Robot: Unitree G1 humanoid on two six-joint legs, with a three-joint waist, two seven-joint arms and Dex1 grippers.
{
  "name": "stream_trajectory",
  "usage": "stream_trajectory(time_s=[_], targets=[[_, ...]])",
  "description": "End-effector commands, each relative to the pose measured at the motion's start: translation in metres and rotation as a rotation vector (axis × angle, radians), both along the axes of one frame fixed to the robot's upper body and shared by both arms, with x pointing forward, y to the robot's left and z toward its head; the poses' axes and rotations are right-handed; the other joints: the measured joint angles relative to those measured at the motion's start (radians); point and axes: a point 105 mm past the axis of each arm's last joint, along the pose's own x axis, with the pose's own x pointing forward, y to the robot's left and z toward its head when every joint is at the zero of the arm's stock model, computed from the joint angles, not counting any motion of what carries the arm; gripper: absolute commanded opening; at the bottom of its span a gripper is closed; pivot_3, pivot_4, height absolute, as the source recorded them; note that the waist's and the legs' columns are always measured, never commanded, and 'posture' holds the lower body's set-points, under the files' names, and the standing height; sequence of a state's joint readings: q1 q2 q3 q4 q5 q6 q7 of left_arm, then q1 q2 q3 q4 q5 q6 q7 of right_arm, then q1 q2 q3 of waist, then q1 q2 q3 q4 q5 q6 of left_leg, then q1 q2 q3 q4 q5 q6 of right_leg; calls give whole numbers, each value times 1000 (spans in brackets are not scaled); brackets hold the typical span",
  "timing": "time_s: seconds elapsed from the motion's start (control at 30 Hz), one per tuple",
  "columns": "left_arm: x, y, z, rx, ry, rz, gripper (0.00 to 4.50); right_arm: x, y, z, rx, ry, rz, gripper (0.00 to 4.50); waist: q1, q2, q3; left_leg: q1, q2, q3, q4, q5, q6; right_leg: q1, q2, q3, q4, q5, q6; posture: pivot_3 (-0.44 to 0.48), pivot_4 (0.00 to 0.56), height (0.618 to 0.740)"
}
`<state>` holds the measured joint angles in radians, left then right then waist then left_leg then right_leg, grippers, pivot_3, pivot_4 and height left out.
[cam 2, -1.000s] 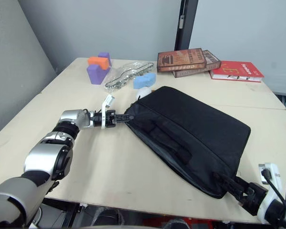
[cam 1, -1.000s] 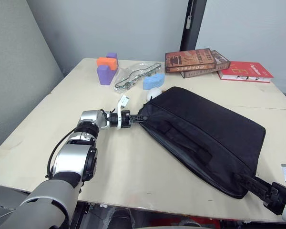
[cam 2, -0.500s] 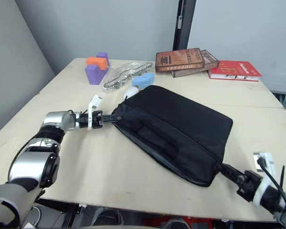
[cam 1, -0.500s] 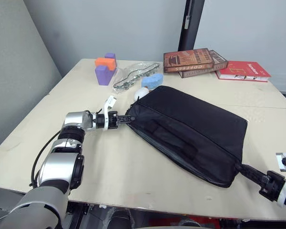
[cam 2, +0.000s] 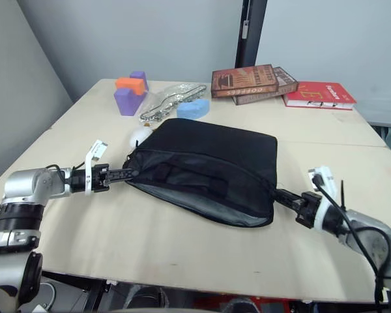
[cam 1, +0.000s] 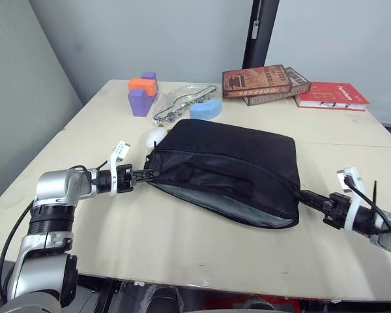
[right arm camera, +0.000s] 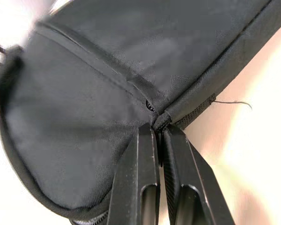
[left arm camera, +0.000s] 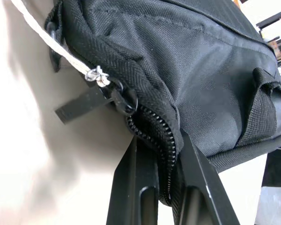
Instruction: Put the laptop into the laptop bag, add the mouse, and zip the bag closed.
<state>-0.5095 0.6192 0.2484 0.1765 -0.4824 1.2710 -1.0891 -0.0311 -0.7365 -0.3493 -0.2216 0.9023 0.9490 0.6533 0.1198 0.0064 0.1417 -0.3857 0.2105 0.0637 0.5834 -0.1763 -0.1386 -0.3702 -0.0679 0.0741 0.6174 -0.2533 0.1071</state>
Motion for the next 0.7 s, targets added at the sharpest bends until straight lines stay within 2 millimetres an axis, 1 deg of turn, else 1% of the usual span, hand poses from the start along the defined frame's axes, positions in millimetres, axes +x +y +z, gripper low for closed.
stream_trajectory(time_s=[0.03, 0.1, 0.2, 0.33, 0.37, 0.47, 0.5, 0.57, 0.63, 0.7], targets=[[-28, -26, 13, -75, -9, -144, 0, 11, 20, 21, -55, -100, 131, 40, -7, 0, 0, 0, 0, 0, 0, 0, 0, 0, 0, 0, 0, 0, 0, 0, 150, 740], [-33, -26, 12, -68, -6, -136, 0, 11, 19, 23, -79, -108, 161, 40, -7, 0, 0, 0, 1, 0, 0, 0, 0, 0, 1, 0, 0, 0, 0, 0, 150, 740], [-33, -27, 11, -59, -17, -104, 0, 10, 5, 13, -140, -88, 161, 40, -2, 0, 0, -1, 1, 0, -1, 0, 0, 0, 1, -1, 0, 0, -1, 0, 150, 740], [-36, -33, 11, -63, -28, -105, 0, 9, -4, 10, -140, -80, 154, 40, 2, 0, 0, -3, 0, 0, 1, 0, 1, 0, 0, -1, 0, -1, -1, 0, 150, 740], [-38, -35, 11, -62, -28, -111, 0, 9, -7, 9, -152, -85, 150, 40, 1, 0, 0, -3, 0, 0, 1, 0, 1, 0, 0, -1, 0, -1, -2, 0, 150, 740], [-54, -45, 10, -39, -51, -179, 0, 13, -19, 10, -162, -94, 110, 40, -3, -1, 0, -3, 0, 0, 1, 0, 1, 0, 0, 0, 0, -3, -5, 0, 150, 740], [-60, -48, 11, -36, -62, -206, 0, 13, -19, 11, -159, -97, 111, 40, -4, -1, 0, -3, 0, 0, 1, 0, 1, -1, 0, 0, 0, -3, -5, 0, 150, 740], [-65, -50, 11, -37, -73, -223, 0, 12, -19, 10, -162, -100, 124, 40, -5, -1, 0, -3, 1, 0, 1, 0, 1, -1, 1, -1, 0, -3, -5, 0, 150, 740], [-64, -51, 12, -37, -75, -213, 0, 11, -19, 9, -161, -98, 127, 40, -5, -1, 0, -3, 1, 0, 1, 0, 1, -1, 1, -1, 1, -3, -5, 0, 150, 740], [-65, -51, 13, -31, -80, -221, 0, 11, -19, 8, -156, -96, 123, 40, -6, -1, 0, -2, 1, 0, 2, 0, 2, -1, 1, 0, 2, -5, -10, 0, 150, 740]])
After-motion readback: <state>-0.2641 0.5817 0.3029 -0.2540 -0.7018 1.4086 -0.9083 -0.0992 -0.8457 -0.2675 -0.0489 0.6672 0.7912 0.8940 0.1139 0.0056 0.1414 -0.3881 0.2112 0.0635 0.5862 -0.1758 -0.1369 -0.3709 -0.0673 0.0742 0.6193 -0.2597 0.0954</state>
